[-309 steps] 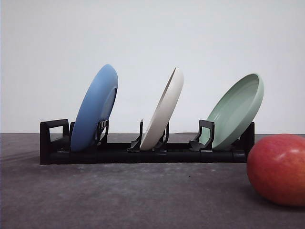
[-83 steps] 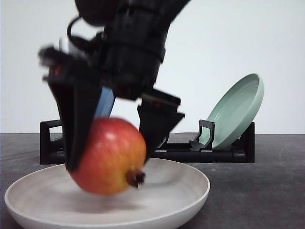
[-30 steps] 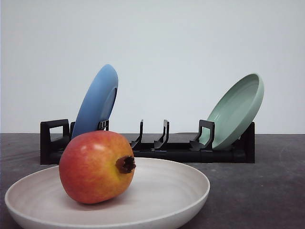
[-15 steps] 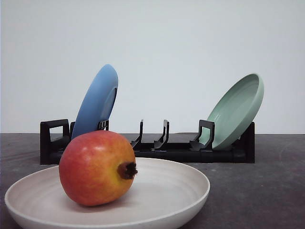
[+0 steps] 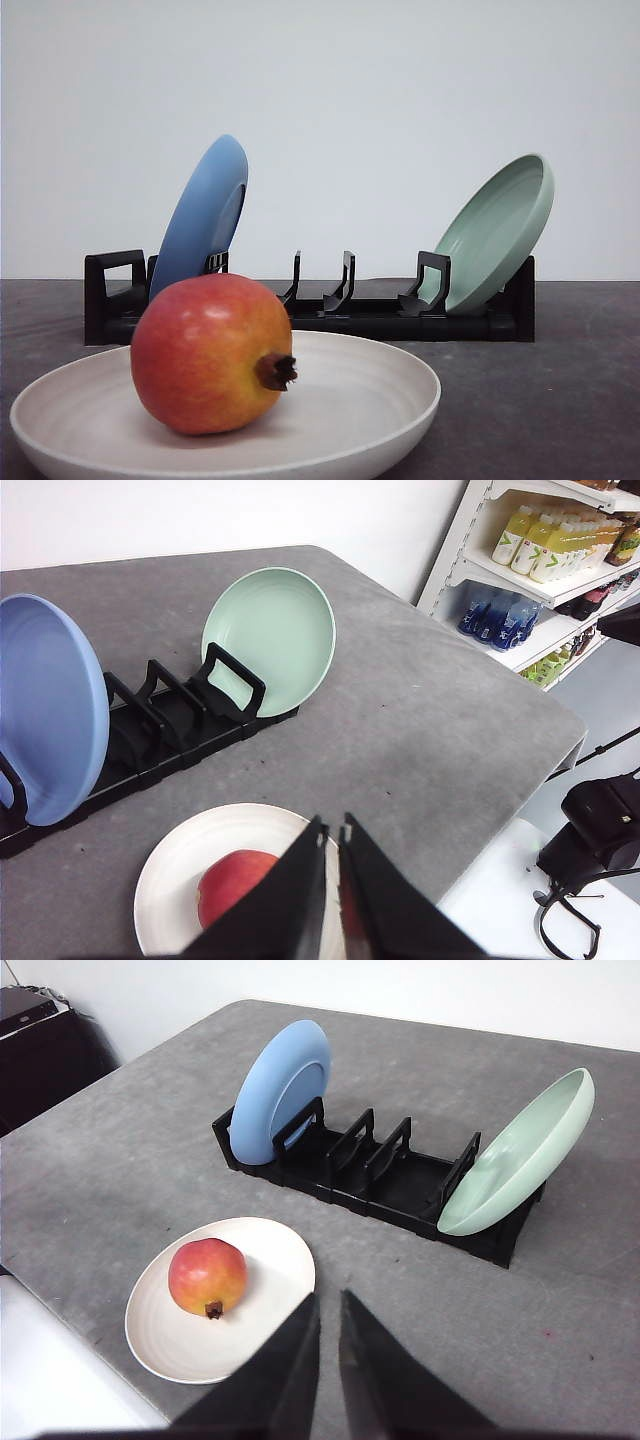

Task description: Place pomegranate in white plate

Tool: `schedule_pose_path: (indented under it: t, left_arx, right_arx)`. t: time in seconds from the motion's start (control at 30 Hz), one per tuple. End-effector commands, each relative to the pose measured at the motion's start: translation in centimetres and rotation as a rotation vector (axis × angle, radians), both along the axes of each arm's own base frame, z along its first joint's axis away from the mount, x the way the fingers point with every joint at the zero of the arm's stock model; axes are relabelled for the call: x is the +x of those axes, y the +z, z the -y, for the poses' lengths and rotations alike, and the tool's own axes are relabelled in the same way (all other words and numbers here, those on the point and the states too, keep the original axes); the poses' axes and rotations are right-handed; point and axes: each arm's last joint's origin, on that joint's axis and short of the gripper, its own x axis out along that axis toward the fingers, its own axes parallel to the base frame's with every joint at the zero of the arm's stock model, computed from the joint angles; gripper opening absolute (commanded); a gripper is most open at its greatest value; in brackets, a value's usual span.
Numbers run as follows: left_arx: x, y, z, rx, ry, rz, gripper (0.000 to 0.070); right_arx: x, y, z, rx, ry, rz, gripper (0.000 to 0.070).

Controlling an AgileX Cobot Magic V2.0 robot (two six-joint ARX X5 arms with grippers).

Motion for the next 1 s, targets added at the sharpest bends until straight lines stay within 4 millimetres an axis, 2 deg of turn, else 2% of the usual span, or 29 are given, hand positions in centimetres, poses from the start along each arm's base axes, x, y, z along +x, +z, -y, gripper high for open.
schedule_pose_path:
  t: [0.0, 0.27, 0.43, 0.6, 0.7, 0.97]
  left_arx:
    - [-0.1, 0.5, -0.1, -0.013, -0.009, 0.010, 0.0000]
    - [0.1, 0.2, -0.3, -0.014, 0.040, 0.009, 0.0000]
    - [1.2, -1.9, 0.3, 0.117, 0.178, 0.078, 0.0000]
    - [3.3, -5.7, 1.3, 0.200, 0.320, 0.275, 0.0000]
    - [4.8, -8.7, 1.5, 0.251, 0.381, 0.382, 0.0000]
    - [7.6, -16.4, -0.4, 0.247, 0.553, 0.390, 0.0000]
  right_arx:
    - [0.0, 0.2, 0.0, -0.002, 0.012, 0.010, 0.0032]
    - [0.0, 0.2, 0.0, -0.002, 0.012, 0.010, 0.0032]
    - [0.0, 0.2, 0.0, -0.002, 0.012, 0.010, 0.0032]
    - [0.0, 0.2, 0.0, -0.002, 0.012, 0.010, 0.0032]
    - [0.0, 0.2, 0.0, -0.002, 0.012, 0.010, 0.0032]
    - [0.0, 0.2, 0.0, -0.002, 0.012, 0.010, 0.0032]
